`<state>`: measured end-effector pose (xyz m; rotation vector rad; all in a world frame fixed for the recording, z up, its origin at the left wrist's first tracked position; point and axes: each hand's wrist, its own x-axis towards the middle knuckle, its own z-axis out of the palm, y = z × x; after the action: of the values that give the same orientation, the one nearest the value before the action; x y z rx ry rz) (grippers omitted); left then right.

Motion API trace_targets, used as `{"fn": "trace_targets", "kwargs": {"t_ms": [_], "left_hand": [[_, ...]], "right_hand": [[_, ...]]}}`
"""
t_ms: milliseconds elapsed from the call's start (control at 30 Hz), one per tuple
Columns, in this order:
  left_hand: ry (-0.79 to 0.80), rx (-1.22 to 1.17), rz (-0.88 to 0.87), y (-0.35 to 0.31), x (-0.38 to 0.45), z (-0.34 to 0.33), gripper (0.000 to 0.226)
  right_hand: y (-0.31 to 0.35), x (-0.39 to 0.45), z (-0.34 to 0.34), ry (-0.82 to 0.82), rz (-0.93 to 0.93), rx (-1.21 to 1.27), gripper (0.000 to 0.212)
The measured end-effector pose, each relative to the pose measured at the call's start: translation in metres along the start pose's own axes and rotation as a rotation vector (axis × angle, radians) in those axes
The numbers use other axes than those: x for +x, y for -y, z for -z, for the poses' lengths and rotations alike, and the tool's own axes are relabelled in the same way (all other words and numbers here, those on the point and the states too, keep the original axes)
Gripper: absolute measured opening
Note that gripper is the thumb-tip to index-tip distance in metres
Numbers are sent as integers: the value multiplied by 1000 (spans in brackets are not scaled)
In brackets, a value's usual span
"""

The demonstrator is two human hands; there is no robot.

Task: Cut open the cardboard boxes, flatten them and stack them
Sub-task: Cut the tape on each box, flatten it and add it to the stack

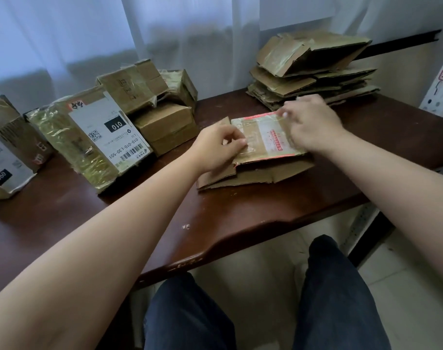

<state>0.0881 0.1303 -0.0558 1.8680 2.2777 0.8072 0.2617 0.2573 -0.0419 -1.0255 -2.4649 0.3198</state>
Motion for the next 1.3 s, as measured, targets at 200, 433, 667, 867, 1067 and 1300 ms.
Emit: {"fn": "trace_targets", "kwargs": {"t_ms": [200, 433, 667, 867, 1067, 1300], "left_hand": [[161, 287, 192, 4, 21, -23, 79], [289, 438, 161, 13, 22, -47, 77], [245, 457, 183, 10, 21, -49, 76], [162, 509, 196, -8, 7, -53, 75], [242, 463, 203, -5, 9, -56, 77], [182, 433, 199, -3, 9, -58, 76]], "right_hand": [[7, 18, -24, 404, 121, -282, 50], [-3, 11, -55, 393, 80, -192, 49], [-4, 16, -57, 381, 81, -183, 48], [4, 13, -52, 265, 76, -257, 40], [0, 13, -61, 266, 65, -223, 47], [-4, 14, -65, 208, 74, -156, 42]]}}
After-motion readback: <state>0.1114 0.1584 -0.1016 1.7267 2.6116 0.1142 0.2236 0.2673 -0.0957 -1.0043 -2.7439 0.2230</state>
